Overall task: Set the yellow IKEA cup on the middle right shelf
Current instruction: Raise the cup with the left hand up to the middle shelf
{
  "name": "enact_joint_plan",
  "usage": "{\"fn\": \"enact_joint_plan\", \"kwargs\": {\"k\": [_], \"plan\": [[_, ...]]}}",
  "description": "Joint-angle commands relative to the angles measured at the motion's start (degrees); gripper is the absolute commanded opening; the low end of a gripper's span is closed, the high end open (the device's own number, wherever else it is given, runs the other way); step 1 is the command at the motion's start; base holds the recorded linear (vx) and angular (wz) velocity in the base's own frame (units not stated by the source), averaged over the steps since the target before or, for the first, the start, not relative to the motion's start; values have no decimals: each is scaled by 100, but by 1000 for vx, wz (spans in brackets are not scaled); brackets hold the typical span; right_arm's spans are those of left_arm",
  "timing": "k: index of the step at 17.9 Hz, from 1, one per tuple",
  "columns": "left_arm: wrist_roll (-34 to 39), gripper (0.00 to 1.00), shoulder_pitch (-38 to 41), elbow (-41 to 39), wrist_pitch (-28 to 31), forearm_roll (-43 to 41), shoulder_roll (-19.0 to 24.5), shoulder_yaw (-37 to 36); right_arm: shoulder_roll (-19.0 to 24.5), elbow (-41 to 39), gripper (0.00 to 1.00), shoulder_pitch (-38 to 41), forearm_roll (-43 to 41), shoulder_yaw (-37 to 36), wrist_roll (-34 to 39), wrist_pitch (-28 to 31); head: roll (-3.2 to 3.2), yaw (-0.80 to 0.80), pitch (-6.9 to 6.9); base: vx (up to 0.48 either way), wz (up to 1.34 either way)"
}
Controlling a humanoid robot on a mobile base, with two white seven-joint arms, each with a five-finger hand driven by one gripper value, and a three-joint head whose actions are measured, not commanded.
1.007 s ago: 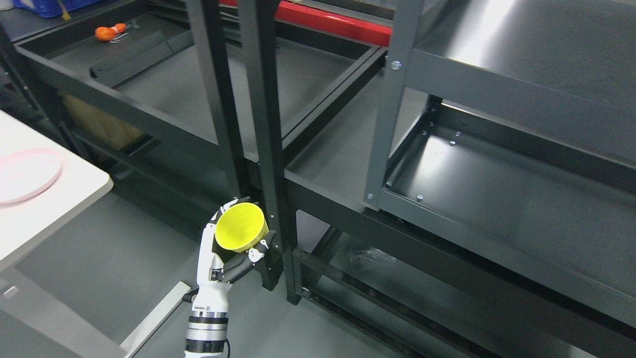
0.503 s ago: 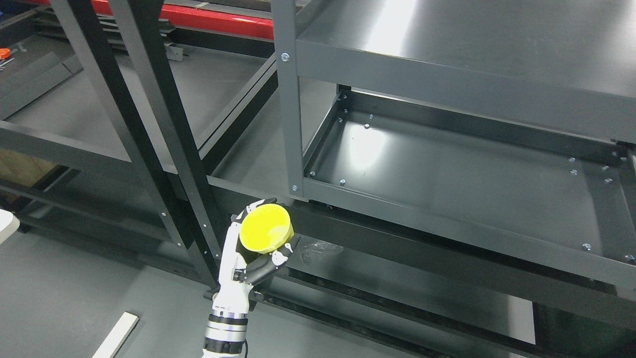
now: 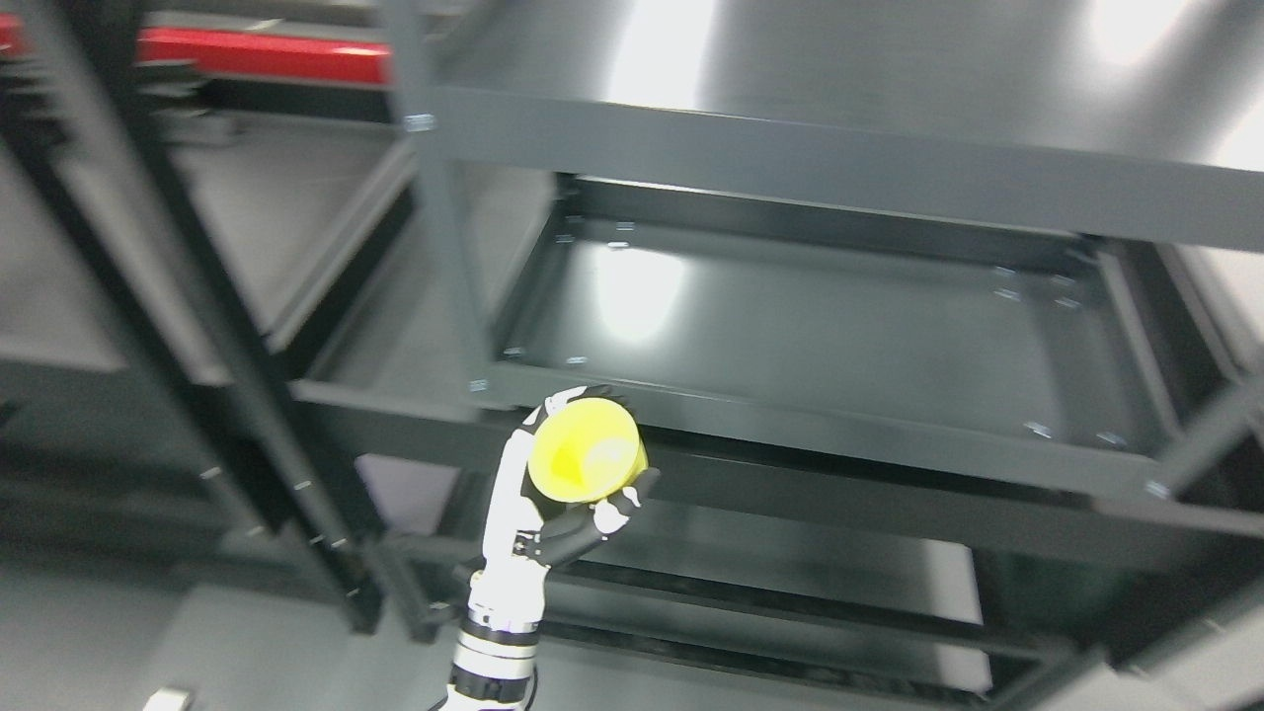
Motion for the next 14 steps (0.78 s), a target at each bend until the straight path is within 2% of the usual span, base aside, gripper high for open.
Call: {"fn": "enact_joint_plan", "kwargs": {"k": [1,7,14], "plan": [[-106,1,-456,-149,-301,0,100,-899,-100,0,99,78,-141,97,-22,2,0,0,0,5,-720],[-237,1,-1045,-588,-564,-9,100,-750,-100,0,99,78,-141,97,-22,2,0,0,-2,25,-528],[-291,1,-1784,-1002,-574,-18,100,-907,-100,0,99,78,-141,97,-22,2,0,0,-2,38,61]]}}
